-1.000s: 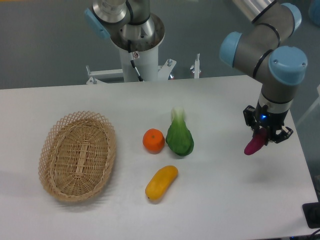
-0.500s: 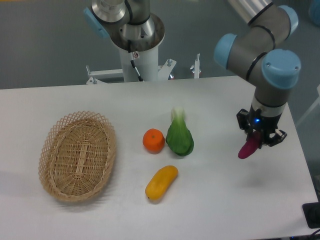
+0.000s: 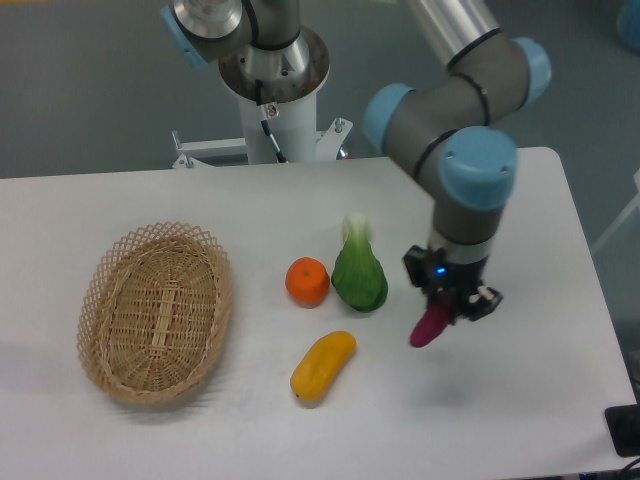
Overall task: Place the sweet potato in the basket
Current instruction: 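Carry the sweet potato across the table over the wicker basket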
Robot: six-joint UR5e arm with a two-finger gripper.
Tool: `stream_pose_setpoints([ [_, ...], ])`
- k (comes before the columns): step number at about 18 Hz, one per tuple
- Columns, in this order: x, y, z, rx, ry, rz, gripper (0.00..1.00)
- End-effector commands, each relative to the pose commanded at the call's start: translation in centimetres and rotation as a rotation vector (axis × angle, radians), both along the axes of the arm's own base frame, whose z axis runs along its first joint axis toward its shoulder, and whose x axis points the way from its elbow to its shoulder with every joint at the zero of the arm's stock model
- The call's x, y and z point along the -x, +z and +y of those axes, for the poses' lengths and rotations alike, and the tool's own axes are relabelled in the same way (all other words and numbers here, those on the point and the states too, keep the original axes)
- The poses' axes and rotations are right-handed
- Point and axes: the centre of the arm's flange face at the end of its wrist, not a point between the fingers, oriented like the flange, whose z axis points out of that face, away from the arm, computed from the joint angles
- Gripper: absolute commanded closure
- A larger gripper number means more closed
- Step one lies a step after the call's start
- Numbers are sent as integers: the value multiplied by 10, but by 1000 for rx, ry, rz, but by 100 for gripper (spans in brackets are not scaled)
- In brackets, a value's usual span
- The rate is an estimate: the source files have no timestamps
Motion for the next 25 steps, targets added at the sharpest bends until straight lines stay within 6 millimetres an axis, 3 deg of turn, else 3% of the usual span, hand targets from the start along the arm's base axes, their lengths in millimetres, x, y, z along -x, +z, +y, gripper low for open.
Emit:
stream_pose_setpoints([
  [5, -63, -5, 26, 6, -11, -24, 89],
  [10, -134, -25, 43, 41, -88, -59, 89],
  [19, -273, -53, 79, 83, -146, -97, 88],
  [23, -313, -70, 86, 110, -161, -112, 85],
  [25, -330, -81, 93, 115, -171, -111, 78],
])
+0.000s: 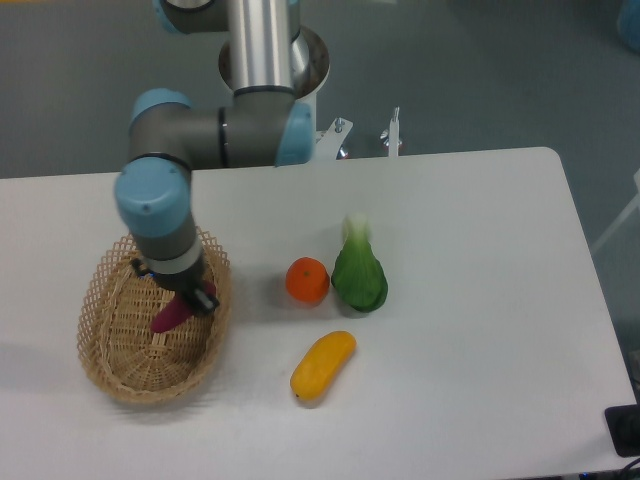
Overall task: Place the sweet potato in the basket
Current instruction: 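Carry the sweet potato across the table over the wicker basket, then lower the sweet potato into the basket and open the gripper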
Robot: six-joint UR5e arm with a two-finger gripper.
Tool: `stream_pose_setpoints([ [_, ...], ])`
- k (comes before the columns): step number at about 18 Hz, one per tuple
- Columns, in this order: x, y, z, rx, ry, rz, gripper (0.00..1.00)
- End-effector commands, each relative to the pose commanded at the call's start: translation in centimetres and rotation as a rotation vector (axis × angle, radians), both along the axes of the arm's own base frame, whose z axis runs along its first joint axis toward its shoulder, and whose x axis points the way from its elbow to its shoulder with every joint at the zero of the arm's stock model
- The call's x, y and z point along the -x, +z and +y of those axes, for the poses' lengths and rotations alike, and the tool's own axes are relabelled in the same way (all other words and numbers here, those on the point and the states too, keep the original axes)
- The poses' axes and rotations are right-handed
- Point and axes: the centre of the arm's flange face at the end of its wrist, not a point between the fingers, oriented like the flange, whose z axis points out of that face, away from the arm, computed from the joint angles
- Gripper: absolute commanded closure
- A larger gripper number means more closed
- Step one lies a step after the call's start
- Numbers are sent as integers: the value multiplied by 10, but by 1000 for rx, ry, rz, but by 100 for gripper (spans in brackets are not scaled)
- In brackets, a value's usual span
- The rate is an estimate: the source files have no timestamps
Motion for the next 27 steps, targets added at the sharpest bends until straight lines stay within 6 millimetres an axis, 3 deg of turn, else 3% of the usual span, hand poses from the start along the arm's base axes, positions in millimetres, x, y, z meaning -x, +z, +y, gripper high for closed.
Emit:
stream_pose_setpoints([
  [2, -8, -9, 5, -3, 11, 2, 76],
  [4, -8, -9, 6, -11, 32, 4, 68],
  [6, -8, -9, 6, -16, 28, 6, 27],
  [7, -9, -10, 5, -14, 31, 7, 0],
  [12, -8, -4, 4, -20, 35, 14, 0],
  [19, 5, 20, 10, -60, 39, 37, 0],
  [24, 37, 30, 9, -64, 78, 82, 0],
  [27, 83, 49, 6, -96, 133, 97, 0],
])
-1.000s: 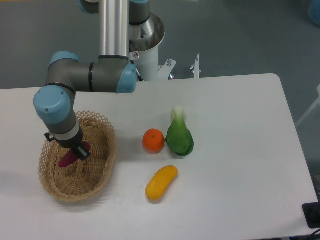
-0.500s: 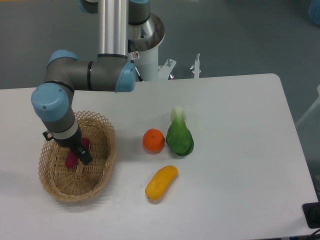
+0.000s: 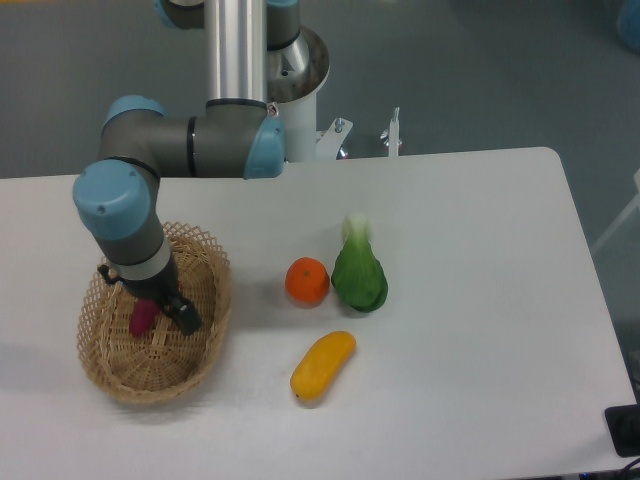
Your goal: Place the sweet potato in the basket
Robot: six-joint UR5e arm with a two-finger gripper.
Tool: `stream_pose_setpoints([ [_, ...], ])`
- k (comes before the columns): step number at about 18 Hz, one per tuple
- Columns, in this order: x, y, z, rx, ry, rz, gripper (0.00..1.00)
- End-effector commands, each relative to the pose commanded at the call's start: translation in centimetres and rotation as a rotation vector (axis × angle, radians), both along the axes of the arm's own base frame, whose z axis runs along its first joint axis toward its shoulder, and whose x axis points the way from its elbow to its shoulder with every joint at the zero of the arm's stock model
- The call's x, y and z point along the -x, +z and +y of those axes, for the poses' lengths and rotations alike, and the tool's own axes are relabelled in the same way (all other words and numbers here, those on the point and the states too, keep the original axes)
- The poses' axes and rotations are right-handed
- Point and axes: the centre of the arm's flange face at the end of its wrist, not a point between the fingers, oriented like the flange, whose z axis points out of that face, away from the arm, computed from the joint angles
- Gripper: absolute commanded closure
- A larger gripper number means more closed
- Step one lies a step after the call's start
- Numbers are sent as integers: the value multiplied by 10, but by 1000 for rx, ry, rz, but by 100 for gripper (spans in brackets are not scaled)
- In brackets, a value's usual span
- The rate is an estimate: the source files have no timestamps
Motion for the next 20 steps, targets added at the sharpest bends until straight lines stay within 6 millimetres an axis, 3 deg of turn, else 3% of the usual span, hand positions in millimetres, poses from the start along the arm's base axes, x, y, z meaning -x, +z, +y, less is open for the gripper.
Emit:
stream_pose_setpoints([
  [4, 58, 23, -8, -31, 15, 32, 0],
  [10, 167, 29, -62, -23, 60, 53, 0],
  [20, 267, 37, -142, 3, 33, 87, 0],
])
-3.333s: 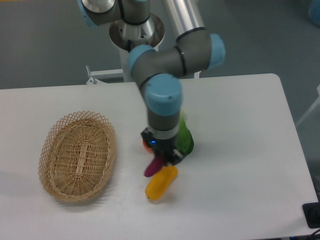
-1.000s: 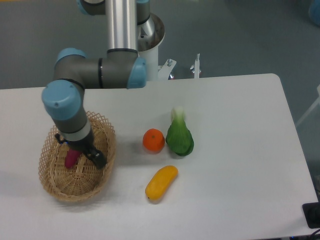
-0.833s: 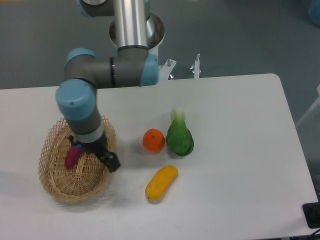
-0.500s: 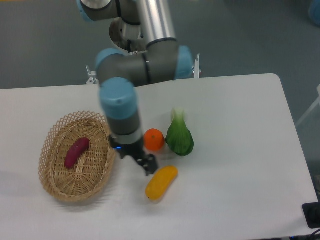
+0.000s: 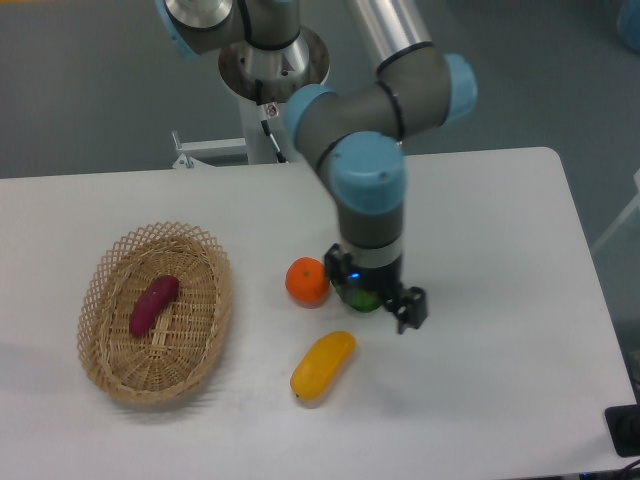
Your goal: Place the sweet potato in the basket
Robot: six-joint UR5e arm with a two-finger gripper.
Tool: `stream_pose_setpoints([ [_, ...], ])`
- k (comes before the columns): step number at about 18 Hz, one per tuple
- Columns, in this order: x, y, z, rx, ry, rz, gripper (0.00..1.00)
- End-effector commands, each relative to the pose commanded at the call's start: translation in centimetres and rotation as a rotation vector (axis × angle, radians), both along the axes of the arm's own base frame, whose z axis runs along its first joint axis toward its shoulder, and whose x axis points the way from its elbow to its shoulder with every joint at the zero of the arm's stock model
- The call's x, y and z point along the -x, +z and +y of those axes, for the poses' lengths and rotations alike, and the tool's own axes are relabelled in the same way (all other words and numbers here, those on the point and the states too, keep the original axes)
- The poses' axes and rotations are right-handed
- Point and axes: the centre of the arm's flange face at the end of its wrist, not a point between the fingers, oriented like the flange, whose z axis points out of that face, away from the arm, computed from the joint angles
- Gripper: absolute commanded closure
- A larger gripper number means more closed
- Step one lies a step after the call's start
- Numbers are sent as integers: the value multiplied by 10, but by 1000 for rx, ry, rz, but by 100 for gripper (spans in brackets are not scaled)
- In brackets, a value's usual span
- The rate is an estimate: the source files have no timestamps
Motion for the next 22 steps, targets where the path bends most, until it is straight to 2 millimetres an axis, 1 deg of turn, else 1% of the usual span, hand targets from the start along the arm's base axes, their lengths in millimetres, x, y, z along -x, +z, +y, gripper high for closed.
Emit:
stream_pose_setpoints([
  [2, 17, 1, -16, 3, -12, 4, 0],
  [4, 30, 0, -27, 10, -33, 6, 0],
  [6, 44, 0, -43, 16, -46, 9, 0],
  [12, 77, -7, -78, 35, -109, 8, 0],
  [16, 98, -5, -86, 27, -102, 16, 0],
  [22, 99, -7, -86, 24, -103, 12, 0],
])
